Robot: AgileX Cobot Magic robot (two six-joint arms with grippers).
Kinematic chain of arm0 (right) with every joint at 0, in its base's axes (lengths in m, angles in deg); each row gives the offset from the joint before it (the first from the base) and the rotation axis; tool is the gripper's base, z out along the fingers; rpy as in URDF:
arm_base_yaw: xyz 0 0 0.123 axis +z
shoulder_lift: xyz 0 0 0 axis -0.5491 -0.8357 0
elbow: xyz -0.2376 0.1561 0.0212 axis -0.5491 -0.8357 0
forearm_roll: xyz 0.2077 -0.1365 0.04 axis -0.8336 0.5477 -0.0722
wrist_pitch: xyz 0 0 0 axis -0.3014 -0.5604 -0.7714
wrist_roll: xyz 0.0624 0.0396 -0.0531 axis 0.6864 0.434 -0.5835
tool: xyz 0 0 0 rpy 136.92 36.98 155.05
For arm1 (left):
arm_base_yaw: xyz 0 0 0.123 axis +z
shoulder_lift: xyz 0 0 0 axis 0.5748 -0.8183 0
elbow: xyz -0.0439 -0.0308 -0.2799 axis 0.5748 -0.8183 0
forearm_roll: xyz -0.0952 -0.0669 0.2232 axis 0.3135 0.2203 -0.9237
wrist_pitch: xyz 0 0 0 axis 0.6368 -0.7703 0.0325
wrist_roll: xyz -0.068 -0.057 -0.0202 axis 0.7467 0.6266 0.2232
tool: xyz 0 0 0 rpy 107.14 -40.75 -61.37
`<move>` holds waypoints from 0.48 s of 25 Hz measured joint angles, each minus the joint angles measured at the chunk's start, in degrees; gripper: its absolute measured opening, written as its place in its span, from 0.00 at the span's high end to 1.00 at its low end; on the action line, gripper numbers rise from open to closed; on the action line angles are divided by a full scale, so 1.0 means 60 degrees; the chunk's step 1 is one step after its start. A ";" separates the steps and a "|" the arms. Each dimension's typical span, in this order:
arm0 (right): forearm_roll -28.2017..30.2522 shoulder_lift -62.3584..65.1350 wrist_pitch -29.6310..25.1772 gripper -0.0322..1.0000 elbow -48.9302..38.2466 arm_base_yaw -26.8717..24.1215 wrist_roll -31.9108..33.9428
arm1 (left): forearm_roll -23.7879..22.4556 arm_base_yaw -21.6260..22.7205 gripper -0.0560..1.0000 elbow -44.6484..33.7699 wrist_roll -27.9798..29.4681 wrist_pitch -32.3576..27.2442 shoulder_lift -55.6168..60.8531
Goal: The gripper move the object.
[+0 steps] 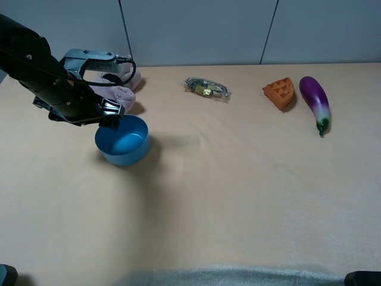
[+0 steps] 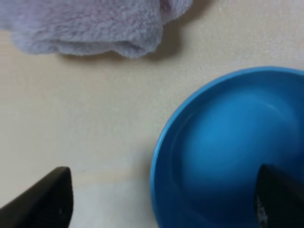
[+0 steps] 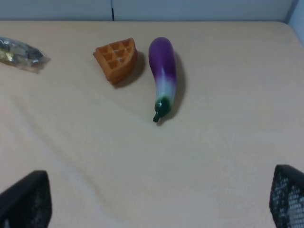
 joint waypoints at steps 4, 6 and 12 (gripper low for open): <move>0.0000 0.0000 0.0000 0.30 0.0000 0.0000 0.0000 | 0.0000 0.0000 0.16 0.0000 0.0000 -0.0691 0.0756; 0.0000 0.0000 0.0000 0.30 0.0000 0.0000 0.0000 | 0.0000 0.0000 0.14 0.0000 0.0000 -0.1036 0.1162; 0.0000 0.0000 0.0000 0.30 0.0000 0.0000 0.0000 | 0.0000 0.0000 0.09 0.0000 0.0008 -0.2295 0.2392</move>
